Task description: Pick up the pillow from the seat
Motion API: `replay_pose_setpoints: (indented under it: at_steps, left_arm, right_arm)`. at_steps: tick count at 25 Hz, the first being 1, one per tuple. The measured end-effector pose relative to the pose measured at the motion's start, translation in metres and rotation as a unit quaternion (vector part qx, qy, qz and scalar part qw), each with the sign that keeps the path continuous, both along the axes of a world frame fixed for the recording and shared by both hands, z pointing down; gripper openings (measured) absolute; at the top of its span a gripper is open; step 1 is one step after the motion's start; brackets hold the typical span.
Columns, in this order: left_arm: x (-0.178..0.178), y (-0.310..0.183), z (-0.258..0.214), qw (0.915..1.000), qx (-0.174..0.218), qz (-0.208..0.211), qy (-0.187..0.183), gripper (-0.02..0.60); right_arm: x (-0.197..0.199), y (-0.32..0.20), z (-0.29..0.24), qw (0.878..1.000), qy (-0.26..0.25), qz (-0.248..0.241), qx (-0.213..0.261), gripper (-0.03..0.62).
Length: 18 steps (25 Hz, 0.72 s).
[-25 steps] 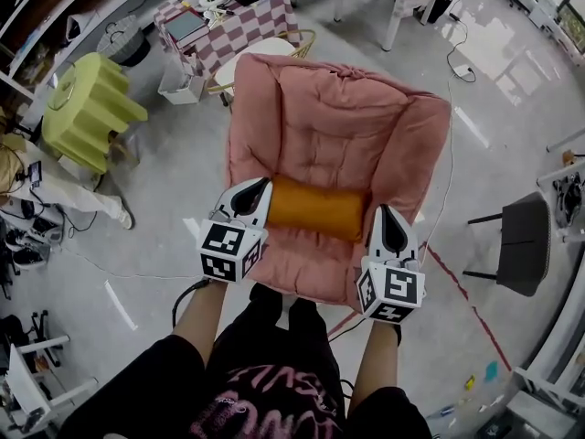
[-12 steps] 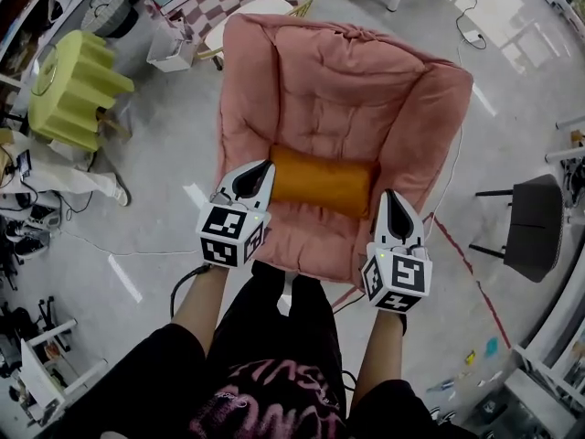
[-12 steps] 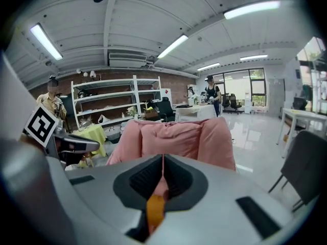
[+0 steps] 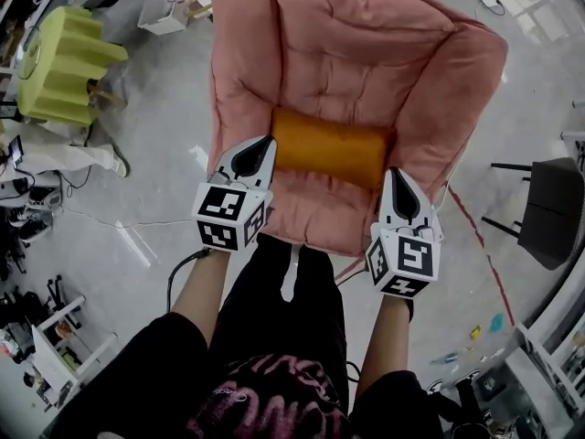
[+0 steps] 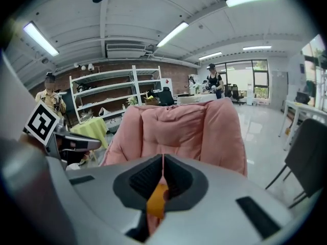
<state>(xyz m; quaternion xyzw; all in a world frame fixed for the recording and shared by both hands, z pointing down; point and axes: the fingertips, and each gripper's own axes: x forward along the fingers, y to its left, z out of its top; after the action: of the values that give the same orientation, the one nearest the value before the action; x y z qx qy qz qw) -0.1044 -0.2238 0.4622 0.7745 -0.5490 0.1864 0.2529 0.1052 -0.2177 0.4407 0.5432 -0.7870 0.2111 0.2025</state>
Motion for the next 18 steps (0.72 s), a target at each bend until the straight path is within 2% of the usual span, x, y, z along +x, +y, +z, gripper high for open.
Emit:
replay_pose_setpoints:
  at_steps: [4,12,18]
  left_arm:
    - [0.009,0.017,0.032,0.9996,-0.028,0.009,0.002,0.011]
    - [0.007,0.032,0.087,0.9977,-0.068,-0.001,0.0,0.011]
    - [0.017,0.042,0.122,0.9967,-0.081,0.003,0.001,0.011]
  right_arm:
    - [0.003,0.012,0.028,1.0,-0.002,0.002,-0.015,0.021]
    - [0.003,0.027,0.082,0.999,-0.006,-0.002,-0.05,0.021]
    - [0.0,0.033,0.124,0.998,0.0,-0.004,-0.071,0.021]
